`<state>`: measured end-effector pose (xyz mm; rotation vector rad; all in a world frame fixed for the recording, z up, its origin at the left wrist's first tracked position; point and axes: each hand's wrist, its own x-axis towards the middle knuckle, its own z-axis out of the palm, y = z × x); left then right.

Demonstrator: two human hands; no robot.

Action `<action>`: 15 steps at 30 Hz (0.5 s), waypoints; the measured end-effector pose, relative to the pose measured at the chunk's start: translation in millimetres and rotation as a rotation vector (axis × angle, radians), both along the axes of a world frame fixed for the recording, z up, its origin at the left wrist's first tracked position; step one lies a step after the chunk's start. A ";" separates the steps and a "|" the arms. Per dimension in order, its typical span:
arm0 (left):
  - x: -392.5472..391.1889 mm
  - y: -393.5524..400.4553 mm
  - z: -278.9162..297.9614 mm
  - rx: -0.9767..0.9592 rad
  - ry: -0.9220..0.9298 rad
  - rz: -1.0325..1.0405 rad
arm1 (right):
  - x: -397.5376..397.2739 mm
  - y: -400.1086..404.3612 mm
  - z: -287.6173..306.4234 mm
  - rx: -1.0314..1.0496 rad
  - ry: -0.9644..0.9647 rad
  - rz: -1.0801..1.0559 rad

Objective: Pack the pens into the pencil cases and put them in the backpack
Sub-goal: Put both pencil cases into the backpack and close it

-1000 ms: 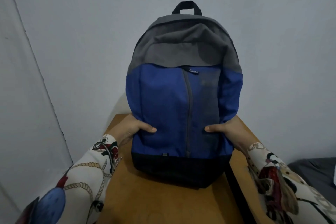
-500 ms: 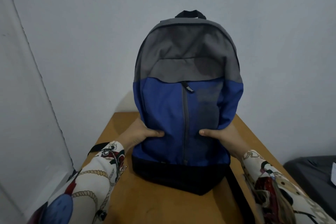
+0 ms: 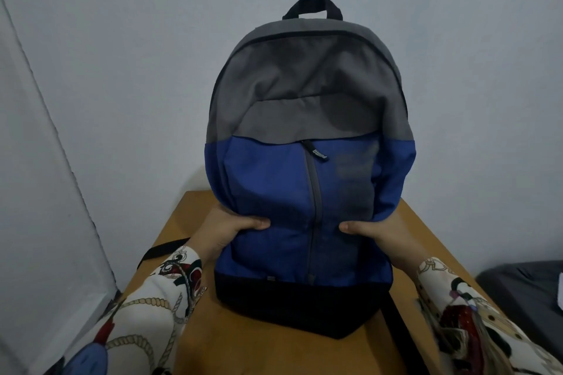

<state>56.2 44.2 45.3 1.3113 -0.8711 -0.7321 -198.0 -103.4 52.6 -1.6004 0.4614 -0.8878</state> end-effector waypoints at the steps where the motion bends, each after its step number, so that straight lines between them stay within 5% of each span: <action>1: 1.9 -3.7 0.4 -0.018 0.012 0.002 | 1.9 -3.6 1.8 0.000 -0.005 0.010; 15: 90.2 -119.1 22.4 -0.054 0.039 0.081 | 97.0 -128.6 26.7 0.026 -0.041 0.060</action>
